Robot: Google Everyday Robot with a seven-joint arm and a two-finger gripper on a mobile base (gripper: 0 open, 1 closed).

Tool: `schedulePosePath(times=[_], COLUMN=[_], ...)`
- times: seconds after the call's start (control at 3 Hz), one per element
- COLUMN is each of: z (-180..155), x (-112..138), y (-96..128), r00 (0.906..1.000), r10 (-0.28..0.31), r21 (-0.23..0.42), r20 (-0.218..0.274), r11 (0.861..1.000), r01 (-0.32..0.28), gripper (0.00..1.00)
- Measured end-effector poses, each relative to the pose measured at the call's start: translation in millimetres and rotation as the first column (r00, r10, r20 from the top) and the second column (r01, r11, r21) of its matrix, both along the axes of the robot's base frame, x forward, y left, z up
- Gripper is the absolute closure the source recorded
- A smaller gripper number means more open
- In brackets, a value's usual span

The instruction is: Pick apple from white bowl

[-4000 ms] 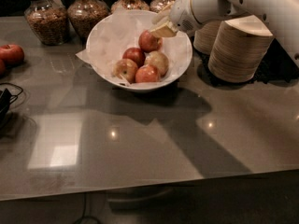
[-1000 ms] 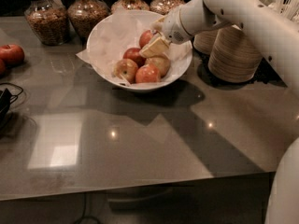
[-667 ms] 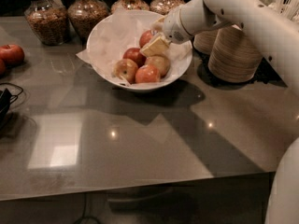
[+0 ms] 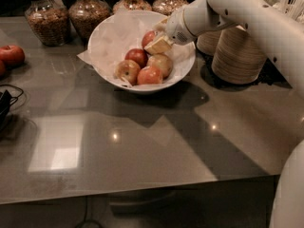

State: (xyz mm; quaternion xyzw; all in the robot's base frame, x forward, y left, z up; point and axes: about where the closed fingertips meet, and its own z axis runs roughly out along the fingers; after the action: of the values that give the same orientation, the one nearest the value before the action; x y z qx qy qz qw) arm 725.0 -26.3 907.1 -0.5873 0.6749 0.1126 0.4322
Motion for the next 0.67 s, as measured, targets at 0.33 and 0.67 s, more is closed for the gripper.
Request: schedulePosePath(times=[0.33, 0.67], z=[0, 23], x=[0, -16], y=[0, 10], r00=[1.0000, 0.9975], r10=[0.000, 0.059], r21=[0.000, 0.050], r20=[0.000, 0.038], r11=[1.000, 0.997], r01=[0.000, -0.061], gripper=[1.00, 1.00])
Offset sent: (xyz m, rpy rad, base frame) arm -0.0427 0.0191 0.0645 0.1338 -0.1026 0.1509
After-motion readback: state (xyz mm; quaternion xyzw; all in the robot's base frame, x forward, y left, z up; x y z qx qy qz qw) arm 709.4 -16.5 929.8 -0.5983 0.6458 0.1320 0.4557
